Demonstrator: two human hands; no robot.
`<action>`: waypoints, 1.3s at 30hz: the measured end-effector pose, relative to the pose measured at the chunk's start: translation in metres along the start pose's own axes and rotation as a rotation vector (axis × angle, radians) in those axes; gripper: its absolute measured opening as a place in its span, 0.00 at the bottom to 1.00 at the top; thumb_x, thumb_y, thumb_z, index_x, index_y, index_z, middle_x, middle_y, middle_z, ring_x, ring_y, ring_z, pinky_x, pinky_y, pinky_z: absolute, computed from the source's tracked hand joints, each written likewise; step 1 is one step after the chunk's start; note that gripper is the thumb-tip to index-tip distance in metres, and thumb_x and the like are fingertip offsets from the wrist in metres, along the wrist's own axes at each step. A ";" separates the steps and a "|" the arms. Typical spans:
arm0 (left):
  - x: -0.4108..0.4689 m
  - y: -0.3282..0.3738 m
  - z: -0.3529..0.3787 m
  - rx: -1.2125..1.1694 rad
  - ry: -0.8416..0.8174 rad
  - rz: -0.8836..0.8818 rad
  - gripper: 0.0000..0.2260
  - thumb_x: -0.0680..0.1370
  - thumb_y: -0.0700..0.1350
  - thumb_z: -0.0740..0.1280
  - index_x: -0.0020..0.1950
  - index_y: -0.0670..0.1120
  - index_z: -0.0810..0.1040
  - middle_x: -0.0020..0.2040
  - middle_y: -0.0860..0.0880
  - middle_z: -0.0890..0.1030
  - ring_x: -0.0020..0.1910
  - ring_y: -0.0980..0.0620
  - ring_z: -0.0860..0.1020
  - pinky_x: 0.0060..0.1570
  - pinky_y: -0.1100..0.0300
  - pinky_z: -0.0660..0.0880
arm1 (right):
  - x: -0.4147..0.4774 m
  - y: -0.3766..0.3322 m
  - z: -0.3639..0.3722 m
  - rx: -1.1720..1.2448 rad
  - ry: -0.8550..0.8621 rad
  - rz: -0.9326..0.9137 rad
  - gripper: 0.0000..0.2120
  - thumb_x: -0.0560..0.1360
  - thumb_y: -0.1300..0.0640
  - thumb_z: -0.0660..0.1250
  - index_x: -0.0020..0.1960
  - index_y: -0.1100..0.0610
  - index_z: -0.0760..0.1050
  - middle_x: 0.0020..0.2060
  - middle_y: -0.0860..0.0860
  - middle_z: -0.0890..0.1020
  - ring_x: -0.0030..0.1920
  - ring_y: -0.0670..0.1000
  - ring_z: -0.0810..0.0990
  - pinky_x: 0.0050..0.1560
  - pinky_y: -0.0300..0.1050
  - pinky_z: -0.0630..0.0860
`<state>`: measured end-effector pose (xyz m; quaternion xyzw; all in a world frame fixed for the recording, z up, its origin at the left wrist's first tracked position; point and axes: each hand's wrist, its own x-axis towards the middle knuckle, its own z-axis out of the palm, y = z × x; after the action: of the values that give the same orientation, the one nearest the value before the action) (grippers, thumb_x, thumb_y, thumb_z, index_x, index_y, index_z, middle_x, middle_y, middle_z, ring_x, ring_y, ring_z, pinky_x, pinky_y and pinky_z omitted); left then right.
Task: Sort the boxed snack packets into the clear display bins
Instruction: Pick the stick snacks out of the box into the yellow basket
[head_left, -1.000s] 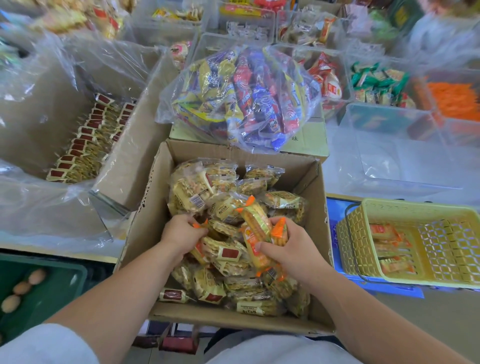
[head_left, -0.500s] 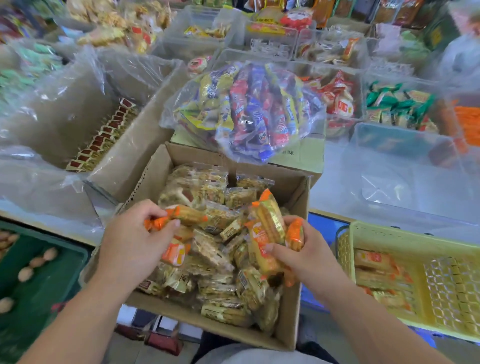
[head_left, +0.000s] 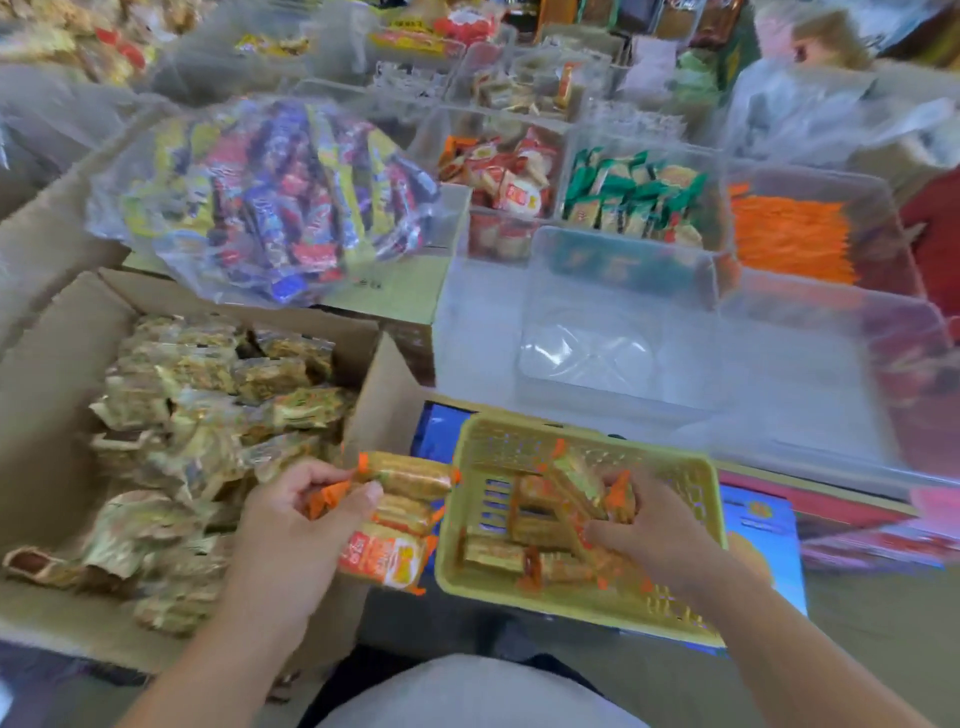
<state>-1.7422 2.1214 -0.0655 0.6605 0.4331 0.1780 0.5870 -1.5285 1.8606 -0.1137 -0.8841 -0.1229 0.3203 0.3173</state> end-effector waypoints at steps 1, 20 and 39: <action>-0.004 -0.001 0.012 -0.001 -0.013 -0.011 0.09 0.73 0.37 0.77 0.40 0.50 0.82 0.31 0.51 0.83 0.27 0.58 0.80 0.26 0.65 0.75 | 0.006 0.012 0.000 -0.089 -0.022 0.001 0.20 0.63 0.49 0.81 0.51 0.47 0.76 0.39 0.48 0.83 0.41 0.51 0.81 0.44 0.51 0.79; 0.029 -0.011 0.165 1.149 -0.701 0.230 0.20 0.78 0.59 0.70 0.67 0.53 0.74 0.62 0.48 0.79 0.58 0.45 0.80 0.54 0.52 0.77 | 0.019 0.042 0.001 -0.156 -0.146 -0.135 0.25 0.76 0.42 0.67 0.71 0.46 0.71 0.64 0.47 0.76 0.63 0.49 0.75 0.63 0.45 0.72; 0.095 -0.041 -0.184 1.141 -0.056 0.253 0.23 0.76 0.58 0.72 0.67 0.48 0.78 0.60 0.47 0.80 0.60 0.43 0.76 0.59 0.48 0.74 | -0.028 -0.192 0.160 0.025 -0.072 -0.578 0.10 0.76 0.42 0.67 0.56 0.39 0.76 0.50 0.32 0.75 0.49 0.39 0.76 0.46 0.28 0.70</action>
<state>-1.8406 2.3072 -0.0842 0.9231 0.3626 -0.0324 0.1238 -1.6556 2.0736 -0.0721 -0.7965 -0.3771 0.2493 0.4016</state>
